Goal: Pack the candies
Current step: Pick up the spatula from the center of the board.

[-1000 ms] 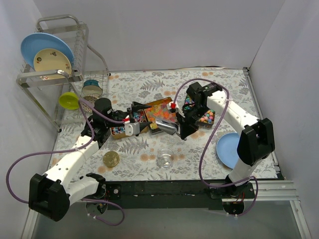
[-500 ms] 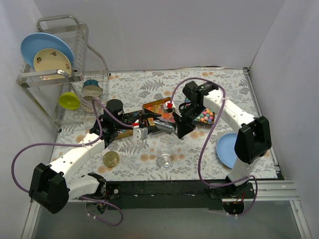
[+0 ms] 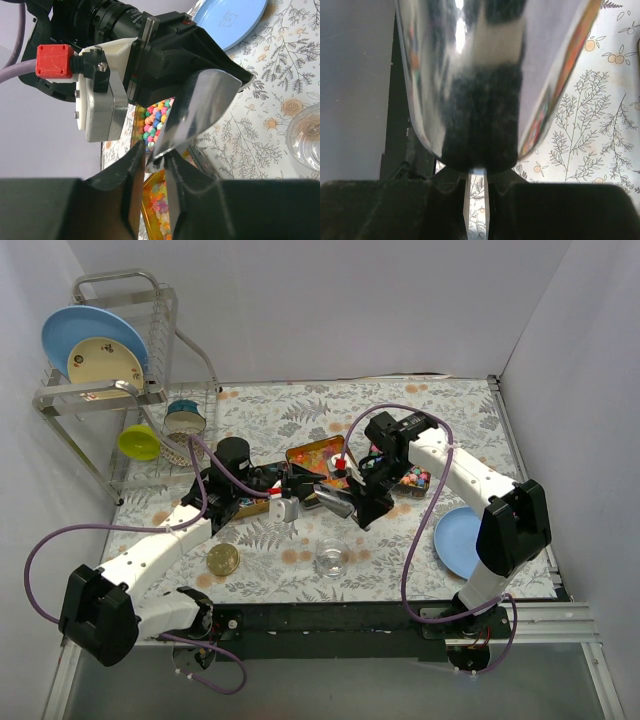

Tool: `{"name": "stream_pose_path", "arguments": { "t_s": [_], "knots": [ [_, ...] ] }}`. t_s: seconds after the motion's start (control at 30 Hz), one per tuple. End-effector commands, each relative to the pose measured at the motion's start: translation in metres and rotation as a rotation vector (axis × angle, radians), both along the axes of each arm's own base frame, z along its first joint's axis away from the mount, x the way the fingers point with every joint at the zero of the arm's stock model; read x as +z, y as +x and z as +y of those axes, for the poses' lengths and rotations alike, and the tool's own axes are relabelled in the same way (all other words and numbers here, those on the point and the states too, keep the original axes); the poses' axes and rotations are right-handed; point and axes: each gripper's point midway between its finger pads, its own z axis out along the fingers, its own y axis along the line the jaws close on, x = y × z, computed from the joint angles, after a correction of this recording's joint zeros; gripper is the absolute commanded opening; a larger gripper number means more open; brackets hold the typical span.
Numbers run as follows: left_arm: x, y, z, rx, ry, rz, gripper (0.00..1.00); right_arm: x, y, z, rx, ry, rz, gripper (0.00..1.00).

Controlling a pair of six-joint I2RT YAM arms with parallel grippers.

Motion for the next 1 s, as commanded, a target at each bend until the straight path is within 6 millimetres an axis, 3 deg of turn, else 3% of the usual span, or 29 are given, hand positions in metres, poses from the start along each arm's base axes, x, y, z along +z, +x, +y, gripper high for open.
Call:
{"name": "stream_pose_path", "arguments": {
  "t_s": [0.0, 0.07, 0.1, 0.13, 0.2, 0.23, 0.37, 0.43, 0.5, 0.53, 0.57, 0.6, 0.63, 0.67, 0.7, 0.73, 0.83, 0.9, 0.97],
  "knots": [
    [0.019, 0.0, -0.002, -0.019, -0.022, -0.057, 0.14, 0.01, -0.005, -0.002, 0.012, 0.015, -0.013, 0.01],
    [0.017, -0.005, -0.002, -0.039, -0.021, -0.058, 0.0, 0.01, -0.005, -0.002, 0.007, 0.01, -0.009, 0.01],
    [0.018, -0.007, -0.001, -0.042, -0.023, -0.06, 0.0, 0.011, -0.005, -0.001, -0.003, 0.008, -0.002, 0.01],
    [0.017, -0.008, 0.0, -0.041, -0.021, -0.053, 0.0, 0.012, -0.002, -0.002, -0.016, -0.009, -0.012, 0.13],
    [0.007, -0.013, 0.002, -0.042, 0.012, -0.008, 0.0, 0.019, 0.008, -0.007, -0.061, -0.035, -0.048, 0.27],
    [0.003, -0.015, 0.005, -0.04, 0.033, 0.02, 0.0, 0.029, 0.02, -0.01, -0.083, -0.033, -0.107, 0.35],
    [-0.01, -0.013, 0.01, 0.031, 0.052, 0.151, 0.0, 0.074, 0.073, -0.035, -0.285, 0.036, -0.239, 0.42],
    [-0.01, 0.001, 0.01, 0.118, 0.039, 0.219, 0.0, 0.094, 0.093, -0.04, -0.39, 0.075, -0.292, 0.45],
    [-0.008, 0.013, 0.01, 0.225, 0.005, 0.411, 0.0, 0.115, 0.108, -0.048, -0.477, 0.112, -0.389, 0.5],
    [-0.001, 0.028, 0.01, 0.3, -0.028, 0.449, 0.0, 0.12, 0.117, -0.054, -0.539, 0.1, -0.45, 0.52],
    [0.007, 0.037, 0.006, 0.343, -0.058, 0.564, 0.0, 0.127, 0.139, -0.05, -0.599, 0.165, -0.548, 0.53],
    [0.011, 0.043, 0.003, 0.37, -0.067, 0.617, 0.0, 0.15, 0.135, -0.057, -0.646, 0.229, -0.658, 0.54],
    [0.008, 0.051, 0.004, 0.426, -0.066, 0.678, 0.0, 0.165, 0.147, -0.064, -0.708, 0.269, -0.779, 0.59],
    [0.0, 0.06, 0.001, 0.462, -0.062, 0.757, 0.0, 0.165, 0.161, -0.064, -0.775, 0.347, -0.865, 0.68],
    [0.02, 0.068, -0.002, 0.501, -0.12, 0.84, 0.0, 0.196, 0.152, -0.071, -0.822, 0.454, -0.972, 0.79],
    [0.018, 0.076, -0.001, 0.562, -0.13, 0.916, 0.0, 0.205, 0.152, -0.076, -0.874, 0.508, -1.022, 0.95],
    [0.02, 0.088, -0.009, 0.617, -0.143, 1.15, 0.0, 0.221, 0.129, -0.068, -0.825, 0.694, -1.083, 0.97],
    [0.012, 0.086, -0.016, 0.589, -0.106, 1.275, 0.0, 0.216, 0.123, -0.059, -0.765, 0.654, -1.037, 0.97],
    [0.019, 0.078, -0.019, 0.538, -0.096, 1.399, 0.0, 0.2, 0.123, -0.056, -0.743, 0.566, -0.96, 0.98]
  ]
}}
